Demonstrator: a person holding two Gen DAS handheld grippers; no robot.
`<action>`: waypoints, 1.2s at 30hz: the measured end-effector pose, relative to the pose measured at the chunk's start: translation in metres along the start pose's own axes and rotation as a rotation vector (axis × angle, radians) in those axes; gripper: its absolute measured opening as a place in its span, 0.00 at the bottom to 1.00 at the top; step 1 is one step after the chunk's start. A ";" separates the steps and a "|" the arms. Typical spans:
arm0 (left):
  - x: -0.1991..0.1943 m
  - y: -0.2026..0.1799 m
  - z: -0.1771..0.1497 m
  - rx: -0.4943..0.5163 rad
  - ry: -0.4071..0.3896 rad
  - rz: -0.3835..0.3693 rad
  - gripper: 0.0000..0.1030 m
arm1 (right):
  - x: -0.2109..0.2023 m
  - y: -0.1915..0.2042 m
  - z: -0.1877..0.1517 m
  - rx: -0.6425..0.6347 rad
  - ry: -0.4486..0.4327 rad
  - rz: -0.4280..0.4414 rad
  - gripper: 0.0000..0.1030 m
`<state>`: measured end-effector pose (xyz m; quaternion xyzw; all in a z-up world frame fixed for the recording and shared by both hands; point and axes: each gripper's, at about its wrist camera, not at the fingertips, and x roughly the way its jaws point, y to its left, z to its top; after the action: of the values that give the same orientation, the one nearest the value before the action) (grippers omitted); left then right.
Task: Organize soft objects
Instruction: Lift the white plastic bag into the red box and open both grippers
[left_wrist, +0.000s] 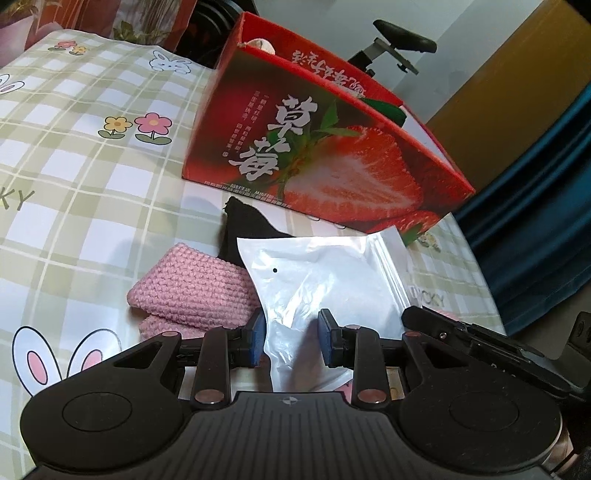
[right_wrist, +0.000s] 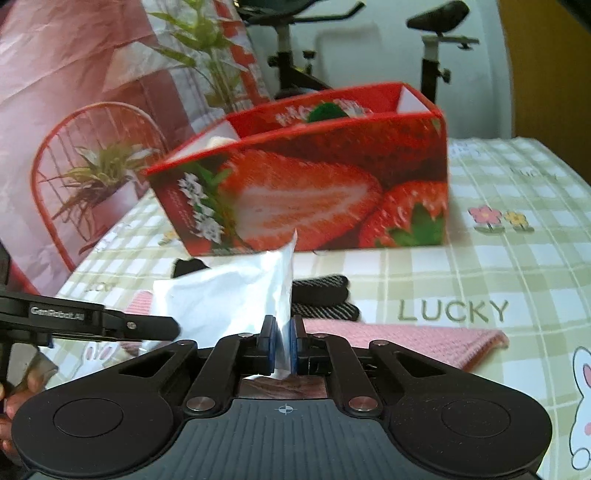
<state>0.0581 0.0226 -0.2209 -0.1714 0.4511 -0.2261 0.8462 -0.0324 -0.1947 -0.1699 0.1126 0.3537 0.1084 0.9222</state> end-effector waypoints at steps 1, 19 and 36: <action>-0.002 0.000 0.001 -0.002 -0.008 -0.008 0.31 | -0.002 0.003 0.001 -0.016 -0.008 -0.002 0.06; -0.055 -0.050 0.067 0.197 -0.231 -0.024 0.31 | -0.037 0.020 0.077 -0.105 -0.242 0.025 0.06; 0.009 -0.057 0.179 0.277 -0.216 0.159 0.31 | 0.084 0.005 0.178 -0.091 -0.132 -0.046 0.06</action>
<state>0.2003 -0.0145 -0.1038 -0.0403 0.3345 -0.1987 0.9203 0.1487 -0.1896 -0.0925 0.0691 0.2892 0.0954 0.9500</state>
